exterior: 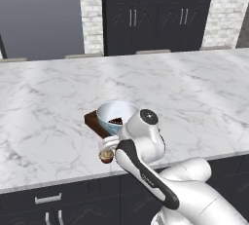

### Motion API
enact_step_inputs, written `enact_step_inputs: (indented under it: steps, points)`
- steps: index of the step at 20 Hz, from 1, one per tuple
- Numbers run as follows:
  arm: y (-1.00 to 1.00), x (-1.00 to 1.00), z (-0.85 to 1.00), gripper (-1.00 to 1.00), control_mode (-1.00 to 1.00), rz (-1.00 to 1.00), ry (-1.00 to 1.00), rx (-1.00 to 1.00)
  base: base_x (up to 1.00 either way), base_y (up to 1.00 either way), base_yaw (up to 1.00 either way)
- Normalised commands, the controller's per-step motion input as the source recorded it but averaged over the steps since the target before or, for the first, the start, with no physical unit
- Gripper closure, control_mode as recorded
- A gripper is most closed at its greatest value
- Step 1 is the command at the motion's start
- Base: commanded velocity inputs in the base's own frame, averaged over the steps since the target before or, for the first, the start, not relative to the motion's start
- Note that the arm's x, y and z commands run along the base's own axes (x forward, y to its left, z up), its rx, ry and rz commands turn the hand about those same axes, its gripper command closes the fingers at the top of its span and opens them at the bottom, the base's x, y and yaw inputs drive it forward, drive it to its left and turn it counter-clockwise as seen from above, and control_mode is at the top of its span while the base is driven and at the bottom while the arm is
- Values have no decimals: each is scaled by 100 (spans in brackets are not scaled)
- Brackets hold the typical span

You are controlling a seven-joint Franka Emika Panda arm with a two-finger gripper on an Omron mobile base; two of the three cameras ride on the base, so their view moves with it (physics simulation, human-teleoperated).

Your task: Place the bowl with cake and the cupcake onto the tray.

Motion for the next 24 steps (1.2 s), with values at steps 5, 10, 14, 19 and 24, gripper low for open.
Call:
enact_step_inputs:
  steps: [5, 10, 14, 19, 24]
  points:
    - [2, 12, -32, -100, -100, 0, 9, 0, 0, 0, 0]
    - [4, 21, -17, -100, -100, 0, 7, -1, 0, 0, 0]
    - [18, 15, 0, -100, -100, 0, 3, -3, 0, 0, 0]
    - [29, 10, -8, -100, -100, 0, 3, -7, 0, 0, 0]
    - [9, 2, -26, -100, -100, 0, 4, -15, 0, 0, 0]
